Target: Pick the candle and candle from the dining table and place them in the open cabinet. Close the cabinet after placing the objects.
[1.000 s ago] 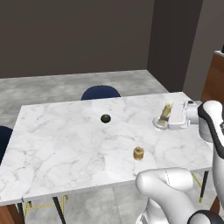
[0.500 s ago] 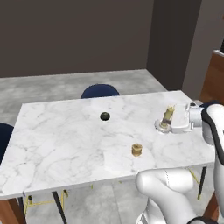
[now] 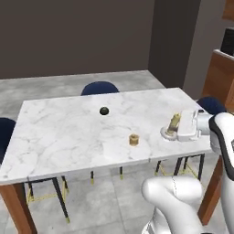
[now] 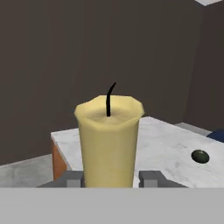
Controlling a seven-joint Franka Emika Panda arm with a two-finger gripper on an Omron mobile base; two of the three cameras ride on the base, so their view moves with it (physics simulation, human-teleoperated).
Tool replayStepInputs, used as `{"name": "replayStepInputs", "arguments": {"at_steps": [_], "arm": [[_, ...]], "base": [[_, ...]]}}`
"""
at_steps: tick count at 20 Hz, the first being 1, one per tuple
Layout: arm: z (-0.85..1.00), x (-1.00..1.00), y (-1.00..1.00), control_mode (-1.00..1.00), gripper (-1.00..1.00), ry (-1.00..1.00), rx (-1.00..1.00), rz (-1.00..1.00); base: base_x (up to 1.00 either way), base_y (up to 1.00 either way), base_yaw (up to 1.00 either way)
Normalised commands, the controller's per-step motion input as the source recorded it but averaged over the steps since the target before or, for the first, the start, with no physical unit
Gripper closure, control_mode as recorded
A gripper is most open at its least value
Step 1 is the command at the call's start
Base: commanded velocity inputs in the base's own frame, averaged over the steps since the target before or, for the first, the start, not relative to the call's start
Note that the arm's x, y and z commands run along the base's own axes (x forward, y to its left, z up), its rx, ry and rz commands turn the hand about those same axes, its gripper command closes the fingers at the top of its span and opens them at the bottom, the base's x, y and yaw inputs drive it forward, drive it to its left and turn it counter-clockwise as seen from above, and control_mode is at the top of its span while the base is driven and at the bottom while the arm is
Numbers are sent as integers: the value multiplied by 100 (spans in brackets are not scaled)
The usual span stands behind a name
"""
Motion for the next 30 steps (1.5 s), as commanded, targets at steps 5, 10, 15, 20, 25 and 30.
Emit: {"name": "replayStepInputs", "arguments": {"at_steps": [5,10,15,20,25,30], "arm": [[0,0,0,100,100,0,0,0],[0,0,0,100,100,0,0,0],[0,0,0,100,100,0,0,0],[0,0,0,100,100,0,0,0],[0,0,0,100,100,0,0,0],[0,0,0,100,100,0,0,0]], "base": [[-30,-7,-37],[-27,-10,-52],[-15,-11,-55],[-9,-10,-53],[-1,-8,-54],[0,-1,-55]]}}
